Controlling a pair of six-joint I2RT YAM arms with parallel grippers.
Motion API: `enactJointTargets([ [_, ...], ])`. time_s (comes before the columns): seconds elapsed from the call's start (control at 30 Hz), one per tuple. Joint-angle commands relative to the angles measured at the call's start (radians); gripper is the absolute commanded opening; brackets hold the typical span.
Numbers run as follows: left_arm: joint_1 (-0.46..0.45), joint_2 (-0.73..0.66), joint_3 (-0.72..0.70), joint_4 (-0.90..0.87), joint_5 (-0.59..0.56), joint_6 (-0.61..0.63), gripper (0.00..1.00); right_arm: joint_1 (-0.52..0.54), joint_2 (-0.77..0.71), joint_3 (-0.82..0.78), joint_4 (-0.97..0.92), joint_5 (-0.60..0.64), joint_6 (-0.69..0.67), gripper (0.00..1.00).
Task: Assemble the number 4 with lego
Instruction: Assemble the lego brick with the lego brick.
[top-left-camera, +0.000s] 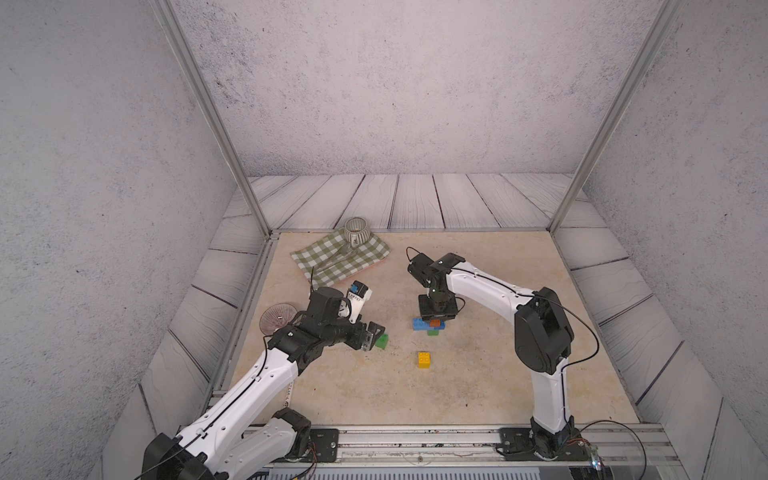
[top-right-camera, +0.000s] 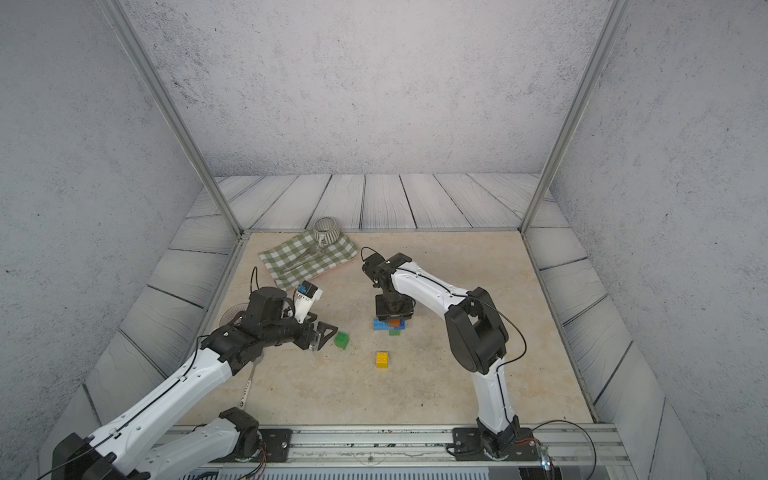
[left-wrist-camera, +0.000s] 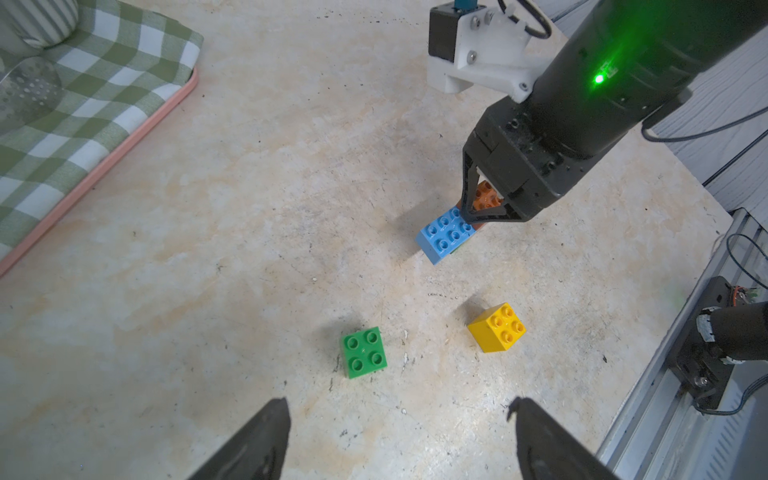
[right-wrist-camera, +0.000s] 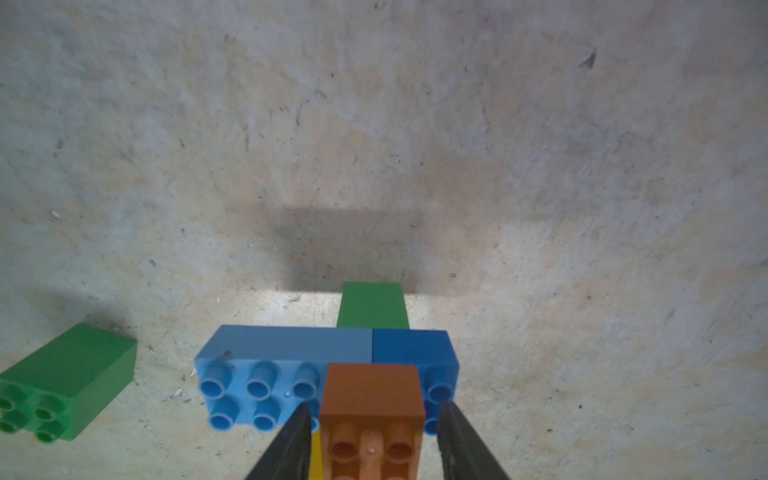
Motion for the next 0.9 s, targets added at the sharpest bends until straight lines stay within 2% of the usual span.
enactJointTargets([
  [0.0, 0.008, -0.015, 0.005, 0.01, -0.007, -0.002, 0.87, 0.003, -0.028, 0.028, -0.042, 0.02, 0.006, 0.52],
  [0.2, 0.007, -0.017, 0.004, 0.01, -0.009, -0.003, 0.87, 0.005, -0.055, 0.022, -0.051, 0.03, 0.019, 0.54],
  [0.4, 0.007, -0.014, 0.001, 0.014, 0.005, -0.023, 0.87, 0.022, -0.194, -0.085, -0.02, 0.025, 0.091, 0.59],
  [0.63, 0.008, -0.023, 0.001, -0.041, 0.028, -0.061, 0.87, 0.126, -0.314, -0.252, 0.067, -0.023, 0.221, 0.67],
  [0.87, 0.008, -0.062, -0.019, -0.078, 0.069, -0.078, 0.88, 0.235, -0.289, -0.368, 0.203, -0.037, 0.326, 0.67],
])
